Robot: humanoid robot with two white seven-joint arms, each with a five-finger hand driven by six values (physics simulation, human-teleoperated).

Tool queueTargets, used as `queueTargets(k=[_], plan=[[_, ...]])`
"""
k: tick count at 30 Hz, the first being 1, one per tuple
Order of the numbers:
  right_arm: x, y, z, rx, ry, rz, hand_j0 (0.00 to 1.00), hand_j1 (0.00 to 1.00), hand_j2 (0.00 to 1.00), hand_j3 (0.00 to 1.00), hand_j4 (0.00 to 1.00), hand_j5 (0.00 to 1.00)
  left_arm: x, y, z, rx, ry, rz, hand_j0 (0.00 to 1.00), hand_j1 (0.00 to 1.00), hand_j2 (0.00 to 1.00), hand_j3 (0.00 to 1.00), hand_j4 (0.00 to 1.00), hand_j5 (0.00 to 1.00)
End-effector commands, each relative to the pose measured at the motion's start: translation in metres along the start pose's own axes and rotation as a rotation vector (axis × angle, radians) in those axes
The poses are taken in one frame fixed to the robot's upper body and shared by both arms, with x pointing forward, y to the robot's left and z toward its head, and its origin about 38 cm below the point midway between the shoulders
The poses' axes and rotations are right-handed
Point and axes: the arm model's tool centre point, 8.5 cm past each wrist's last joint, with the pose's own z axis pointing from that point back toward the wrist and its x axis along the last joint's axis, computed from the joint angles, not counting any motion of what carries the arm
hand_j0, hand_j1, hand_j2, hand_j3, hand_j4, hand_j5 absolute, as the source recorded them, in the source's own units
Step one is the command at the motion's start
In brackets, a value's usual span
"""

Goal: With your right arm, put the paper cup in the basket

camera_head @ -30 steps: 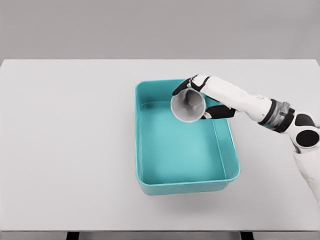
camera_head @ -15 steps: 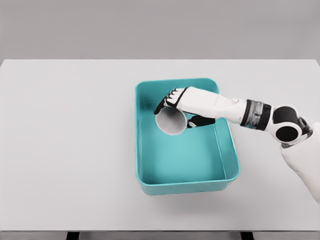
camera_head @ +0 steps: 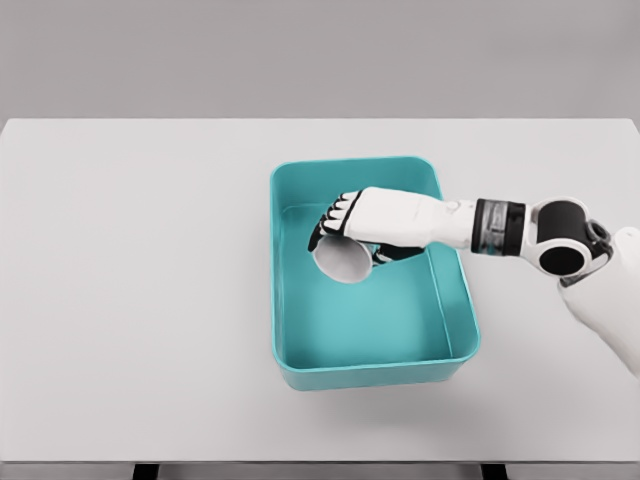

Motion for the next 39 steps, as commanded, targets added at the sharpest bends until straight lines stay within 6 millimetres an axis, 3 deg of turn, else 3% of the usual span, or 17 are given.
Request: queueTargets(k=[1,4,7,15,18,20,23,26,31,34,39], plan=[[0.002,0.009,-0.003,0.044,0.0,0.016,0.59,0.59,0.59,0.59,0.59,0.59,0.0,0.0,0.0,0.0,0.0,0.0,1.0,1.0,1.0,1.0,1.0,1.0],[0.0,0.013,-0.005,0.09,0.034,0.075,0.85,0.85,0.85,0.85,0.85,0.85,0.0,0.0,0.0,0.0,0.0,0.0,1.0,1.0,1.0,1.0,1.0,1.0],[-0.001,0.015,-0.007,0.12,0.055,0.123,0.99,0.99,0.99,0.99,0.99,0.99,0.0,0.0,0.0,0.0,0.0,0.0,1.0,1.0,1.0,1.0,1.0,1.0],[0.004,0.005,-0.007,0.103,0.057,0.154,1.0,1.0,1.0,1.0,1.0,1.0,0.0,0.0,0.0,0.0,0.0,0.0,1.0,1.0,1.0,1.0,1.0,1.0],[-0.004,-0.031,0.02,-0.026,0.122,0.175,1.0,1.0,1.0,1.0,1.0,1.0,0.0,0.0,0.0,0.0,0.0,0.0,1.0,1.0,1.0,1.0,1.0,1.0],[-0.006,-0.049,0.044,-0.174,0.091,0.072,1.0,1.0,1.0,1.0,1.0,1.0,0.0,0.0,0.0,0.0,0.0,0.0,1.0,1.0,1.0,1.0,1.0,1.0],[-0.013,-0.062,0.077,-0.336,0.075,-0.043,1.0,1.0,1.0,1.0,1.0,1.0,0.0,0.0,0.0,0.0,0.0,0.0,1.0,1.0,1.0,1.0,1.0,1.0],[-0.019,-0.055,0.12,-0.558,0.056,-0.305,1.0,1.0,1.0,1.0,1.0,1.0,0.0,0.0,0.0,0.0,0.0,0.0,1.0,1.0,1.0,1.0,1.0,1.0],[-0.02,-0.022,0.171,-0.661,0.081,-0.493,1.0,1.0,1.0,1.0,1.0,1.0,0.0,0.0,0.0,0.0,0.0,0.0,1.0,1.0,1.0,1.0,1.0,1.0],[-0.019,-0.006,0.189,-0.68,0.128,-0.528,1.0,1.0,1.0,1.0,1.0,1.0,0.0,0.0,0.0,0.0,0.0,0.0,1.0,1.0,1.0,1.0,1.0,1.0],[-0.022,-0.002,0.192,-0.682,0.152,-0.549,1.0,1.0,1.0,1.0,1.0,1.0,0.0,0.0,0.0,0.0,0.0,0.0,1.0,1.0,1.0,1.0,1.0,1.0]])
